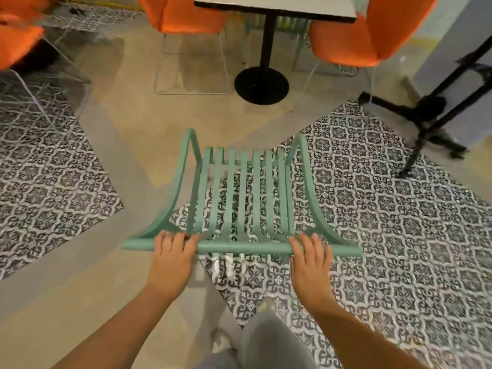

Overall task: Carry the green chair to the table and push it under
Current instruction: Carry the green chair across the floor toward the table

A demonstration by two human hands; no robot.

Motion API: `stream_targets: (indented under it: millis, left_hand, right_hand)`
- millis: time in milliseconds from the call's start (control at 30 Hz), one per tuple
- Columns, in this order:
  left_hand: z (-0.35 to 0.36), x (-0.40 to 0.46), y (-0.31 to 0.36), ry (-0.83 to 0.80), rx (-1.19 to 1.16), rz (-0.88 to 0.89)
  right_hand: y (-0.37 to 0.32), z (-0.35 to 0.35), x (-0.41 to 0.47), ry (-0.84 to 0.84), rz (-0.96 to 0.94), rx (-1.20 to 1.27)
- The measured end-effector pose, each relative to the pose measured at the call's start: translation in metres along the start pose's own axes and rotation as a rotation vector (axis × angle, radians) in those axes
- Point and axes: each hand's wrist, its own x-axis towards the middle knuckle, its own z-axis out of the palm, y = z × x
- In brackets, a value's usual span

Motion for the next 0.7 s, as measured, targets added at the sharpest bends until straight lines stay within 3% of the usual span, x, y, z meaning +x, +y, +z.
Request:
stream_targets:
  millis: [467,700]
  left_hand:
    - [0.051,0.200,0.017,-0.008,-0.121,-0.004]
    - [0.078,0.297,0.000,-0.070,-0.150,-0.013]
  right_hand:
    - [0.075,-0.005,0.185,0.004,0.161,-0.004]
    - [0.109,-0.011,0.270,0.011,0.046,0.105]
